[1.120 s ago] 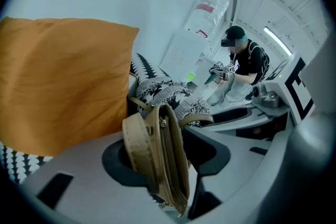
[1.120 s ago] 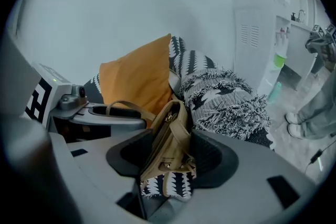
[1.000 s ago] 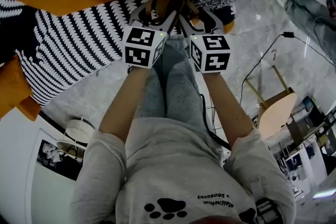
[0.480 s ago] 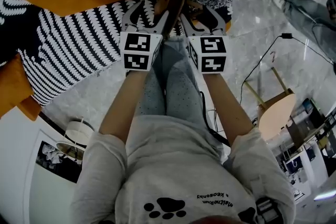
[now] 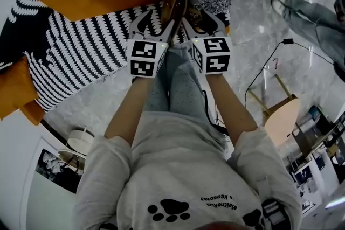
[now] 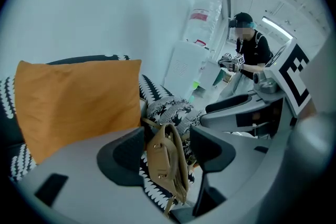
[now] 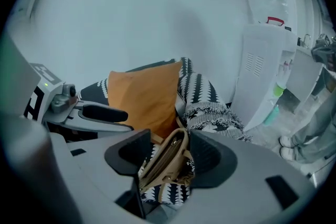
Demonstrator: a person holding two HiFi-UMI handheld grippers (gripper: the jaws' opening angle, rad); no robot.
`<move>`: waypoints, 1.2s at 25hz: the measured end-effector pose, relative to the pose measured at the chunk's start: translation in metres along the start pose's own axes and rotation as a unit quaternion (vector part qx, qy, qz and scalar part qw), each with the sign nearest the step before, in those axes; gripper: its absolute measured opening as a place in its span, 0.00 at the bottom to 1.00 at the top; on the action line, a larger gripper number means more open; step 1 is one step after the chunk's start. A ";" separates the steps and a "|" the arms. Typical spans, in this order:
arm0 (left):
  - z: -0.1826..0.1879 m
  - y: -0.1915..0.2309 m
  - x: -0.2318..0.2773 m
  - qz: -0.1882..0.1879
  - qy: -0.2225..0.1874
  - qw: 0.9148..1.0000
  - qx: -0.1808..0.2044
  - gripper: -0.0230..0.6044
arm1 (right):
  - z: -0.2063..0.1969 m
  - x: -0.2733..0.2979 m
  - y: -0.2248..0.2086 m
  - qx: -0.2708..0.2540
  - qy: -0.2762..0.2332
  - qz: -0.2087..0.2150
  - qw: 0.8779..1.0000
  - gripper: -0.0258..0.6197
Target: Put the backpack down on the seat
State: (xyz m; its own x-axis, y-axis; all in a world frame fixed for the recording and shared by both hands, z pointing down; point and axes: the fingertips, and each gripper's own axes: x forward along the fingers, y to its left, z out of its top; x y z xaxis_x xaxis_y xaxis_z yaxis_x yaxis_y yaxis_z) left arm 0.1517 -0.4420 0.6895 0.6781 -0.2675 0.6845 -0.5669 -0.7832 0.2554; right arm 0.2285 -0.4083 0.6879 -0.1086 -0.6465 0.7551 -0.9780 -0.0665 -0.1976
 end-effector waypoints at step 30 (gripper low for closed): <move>0.140 -0.119 -0.153 -0.057 -0.096 0.992 0.063 0.07 | 0.112 -0.206 0.041 -0.010 -0.131 0.024 0.991 0.10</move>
State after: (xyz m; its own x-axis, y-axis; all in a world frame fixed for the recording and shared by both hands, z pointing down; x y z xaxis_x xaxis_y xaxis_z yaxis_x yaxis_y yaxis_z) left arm 0.1812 -0.3862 0.4588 0.8181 -0.2653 0.5102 -0.4260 -0.8756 0.2276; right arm 0.2312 -0.3631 0.4546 -0.1073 -0.8238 0.5566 -0.9767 -0.0174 -0.2140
